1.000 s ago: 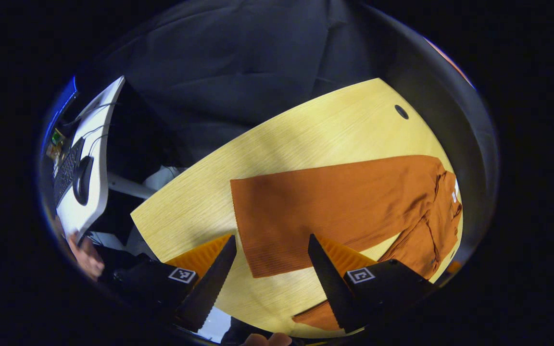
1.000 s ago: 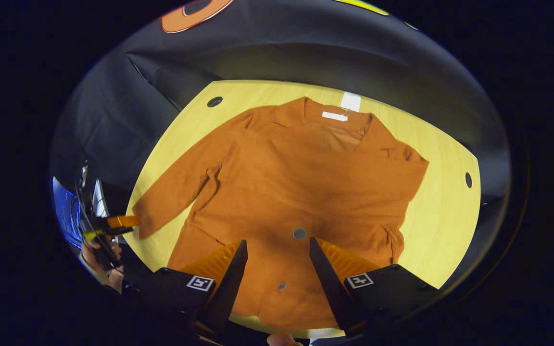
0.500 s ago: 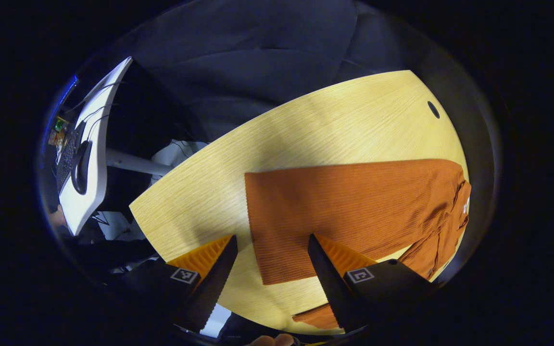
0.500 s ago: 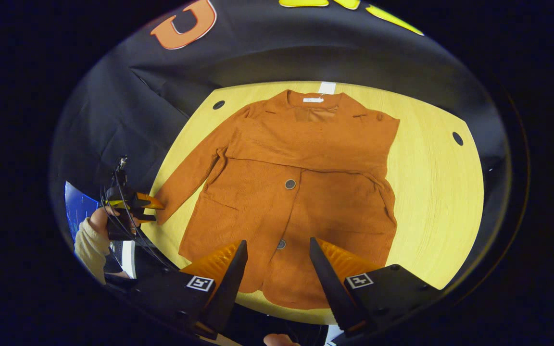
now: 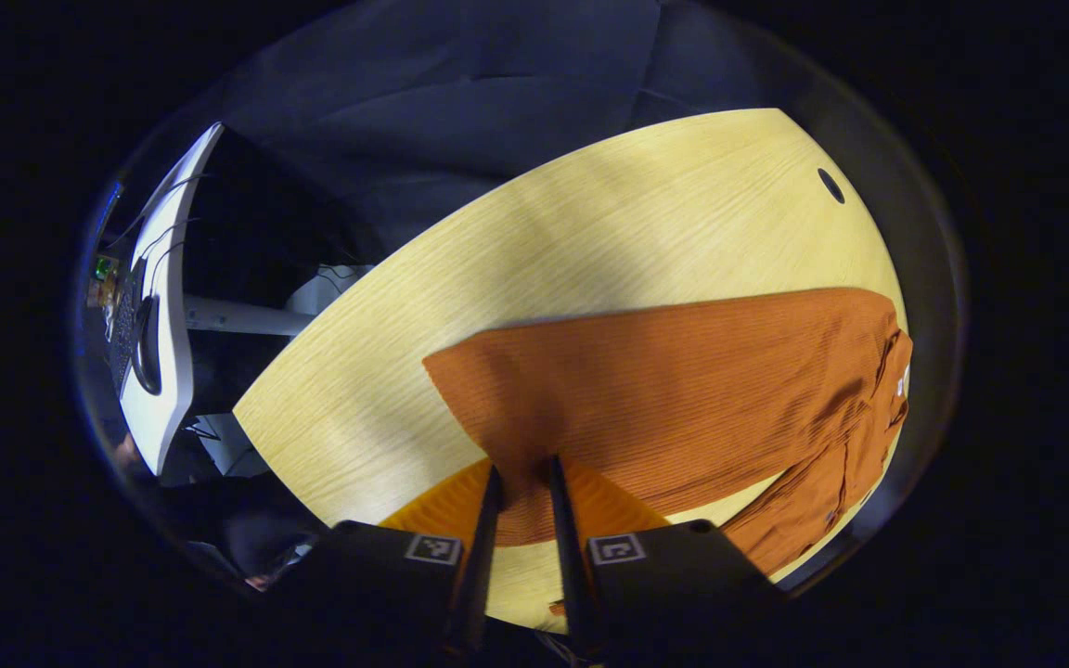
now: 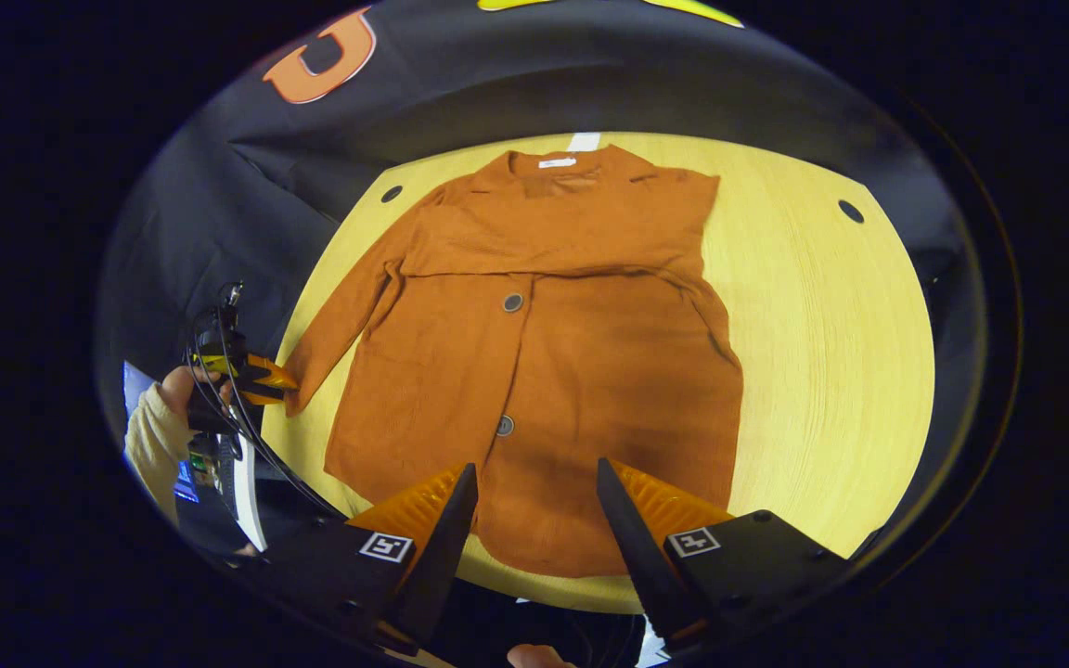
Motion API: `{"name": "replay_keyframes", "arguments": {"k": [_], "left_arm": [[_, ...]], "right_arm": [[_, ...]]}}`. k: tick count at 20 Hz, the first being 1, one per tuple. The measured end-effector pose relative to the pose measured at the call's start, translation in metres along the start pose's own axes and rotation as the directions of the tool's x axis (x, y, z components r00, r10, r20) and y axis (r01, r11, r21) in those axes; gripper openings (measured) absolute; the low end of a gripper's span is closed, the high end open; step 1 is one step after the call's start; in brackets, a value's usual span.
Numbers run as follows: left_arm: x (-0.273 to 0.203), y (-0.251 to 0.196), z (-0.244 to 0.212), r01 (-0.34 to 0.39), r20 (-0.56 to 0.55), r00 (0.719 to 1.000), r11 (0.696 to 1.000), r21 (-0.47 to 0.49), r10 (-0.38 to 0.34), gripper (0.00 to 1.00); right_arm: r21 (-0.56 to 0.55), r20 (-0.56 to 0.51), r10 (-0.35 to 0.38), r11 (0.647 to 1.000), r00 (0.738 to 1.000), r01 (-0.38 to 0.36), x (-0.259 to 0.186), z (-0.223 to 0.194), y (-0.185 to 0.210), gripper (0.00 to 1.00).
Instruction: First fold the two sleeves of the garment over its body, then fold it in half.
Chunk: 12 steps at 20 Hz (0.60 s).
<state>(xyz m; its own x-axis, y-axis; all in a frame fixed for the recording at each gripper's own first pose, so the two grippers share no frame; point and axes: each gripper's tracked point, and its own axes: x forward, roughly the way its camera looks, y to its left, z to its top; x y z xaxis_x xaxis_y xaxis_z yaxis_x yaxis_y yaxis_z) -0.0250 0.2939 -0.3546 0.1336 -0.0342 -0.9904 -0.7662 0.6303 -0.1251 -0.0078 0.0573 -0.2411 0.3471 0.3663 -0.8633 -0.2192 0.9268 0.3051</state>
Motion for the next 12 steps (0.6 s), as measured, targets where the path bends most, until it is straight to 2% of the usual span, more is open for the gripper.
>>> {"name": "replay_keyframes", "arguments": {"k": [2, 4, 8, 12], "left_arm": [[0.000, -0.003, 0.001, 0.000, 0.003, 1.000, 1.000, 0.009, 0.000, 0.12], [0.001, -0.004, 0.003, 0.000, 0.003, 1.000, 0.999, 0.049, 0.000, 0.07], [-0.007, -0.014, 0.008, 0.028, 0.028, 0.999, 0.996, 0.080, -0.031, 0.03], [-0.039, -0.043, 0.019, 0.039, 0.069, 0.996, 0.986, 0.159, -0.051, 0.03]], "right_arm": [[0.024, 0.007, -0.006, 1.000, 1.000, 0.005, -0.003, -0.007, -0.012, 0.84], [0.041, 0.004, -0.016, 0.999, 1.000, 0.016, -0.005, -0.013, -0.024, 0.84], [0.068, 0.006, -0.033, 0.997, 0.999, 0.033, -0.010, -0.023, -0.044, 0.84], [0.096, 0.011, -0.026, 0.995, 1.000, 0.025, -0.012, -0.028, -0.056, 0.84]]}}
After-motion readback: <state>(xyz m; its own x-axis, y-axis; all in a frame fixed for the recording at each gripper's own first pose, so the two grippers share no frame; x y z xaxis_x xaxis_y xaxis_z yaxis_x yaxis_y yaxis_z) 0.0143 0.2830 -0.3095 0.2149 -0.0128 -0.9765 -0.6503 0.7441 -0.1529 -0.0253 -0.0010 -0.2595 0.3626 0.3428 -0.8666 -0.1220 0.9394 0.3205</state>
